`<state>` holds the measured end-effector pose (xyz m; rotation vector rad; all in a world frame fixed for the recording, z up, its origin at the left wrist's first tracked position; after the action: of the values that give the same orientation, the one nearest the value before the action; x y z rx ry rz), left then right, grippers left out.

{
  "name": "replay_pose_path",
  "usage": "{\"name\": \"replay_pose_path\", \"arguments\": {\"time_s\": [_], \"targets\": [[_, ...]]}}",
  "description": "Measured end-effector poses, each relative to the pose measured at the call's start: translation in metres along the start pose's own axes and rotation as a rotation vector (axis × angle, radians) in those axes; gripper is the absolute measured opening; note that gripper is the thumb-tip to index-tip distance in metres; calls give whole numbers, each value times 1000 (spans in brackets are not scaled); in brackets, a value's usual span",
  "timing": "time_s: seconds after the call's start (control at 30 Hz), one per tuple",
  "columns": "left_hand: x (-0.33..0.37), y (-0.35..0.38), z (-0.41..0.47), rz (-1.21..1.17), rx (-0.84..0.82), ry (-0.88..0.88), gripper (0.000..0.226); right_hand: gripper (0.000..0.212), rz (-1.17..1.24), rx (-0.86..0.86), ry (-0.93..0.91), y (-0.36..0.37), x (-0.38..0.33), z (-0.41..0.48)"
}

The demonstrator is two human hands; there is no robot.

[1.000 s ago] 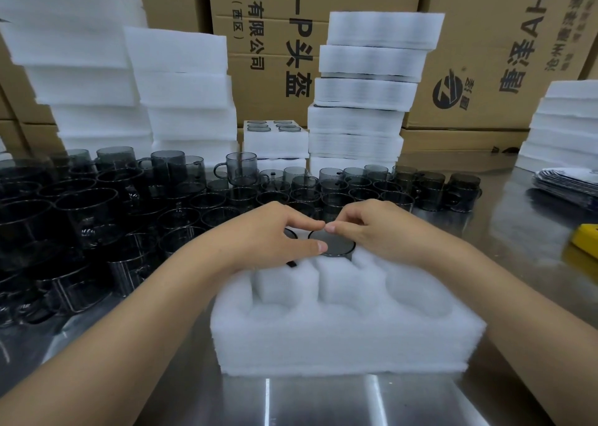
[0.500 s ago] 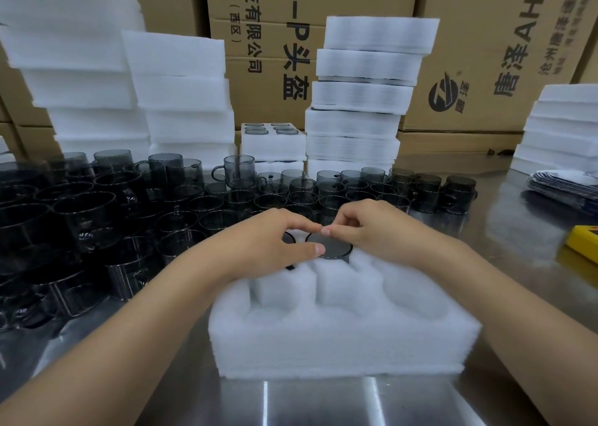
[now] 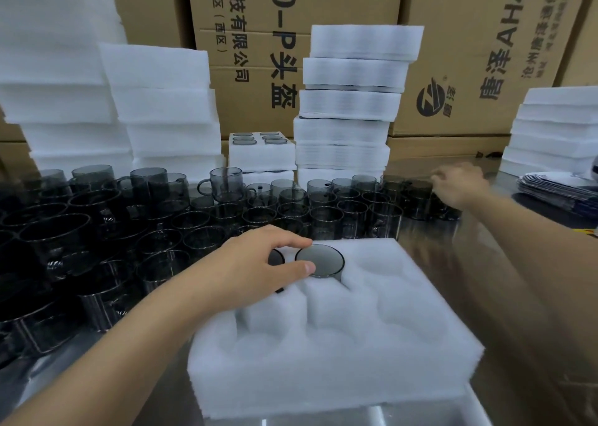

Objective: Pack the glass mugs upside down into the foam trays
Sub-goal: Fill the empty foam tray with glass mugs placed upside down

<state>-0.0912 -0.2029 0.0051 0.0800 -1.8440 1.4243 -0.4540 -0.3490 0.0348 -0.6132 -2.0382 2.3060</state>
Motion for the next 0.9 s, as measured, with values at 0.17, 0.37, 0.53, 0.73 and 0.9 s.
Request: {"name": "replay_pose_path", "arguments": {"time_s": [0.17, 0.37, 0.53, 0.73, 0.9], "targets": [[1, -1, -1, 3, 8, 6, 21, 43, 57, -158, -29, 24, -10, 10], [2, 0, -1, -7, 15, 23, 25, 54, -39, -199, 167, 29, -16, 11], [1, -1, 0, -12, 11, 21, 27, 54, -158, -311, 214, 35, -19, 15], [-2, -2, 1, -4, 7, 11, 26, 47, -307, -310, 203, 26, -25, 7], [-4, -3, 2, -22, 18, 5, 27, 51, -294, -282, 230, 20, -23, -7]]}}
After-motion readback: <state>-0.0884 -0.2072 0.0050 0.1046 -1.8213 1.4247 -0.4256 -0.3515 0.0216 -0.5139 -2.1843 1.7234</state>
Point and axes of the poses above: each hand's wrist, its own z-axis towards the middle knuckle, its own y-axis out of the palm, x = y × z, the point moved 9 cm from there along z, towards the middle knuckle, and after that the axes turned 13 degrees about -x, right-handed, at the moved point
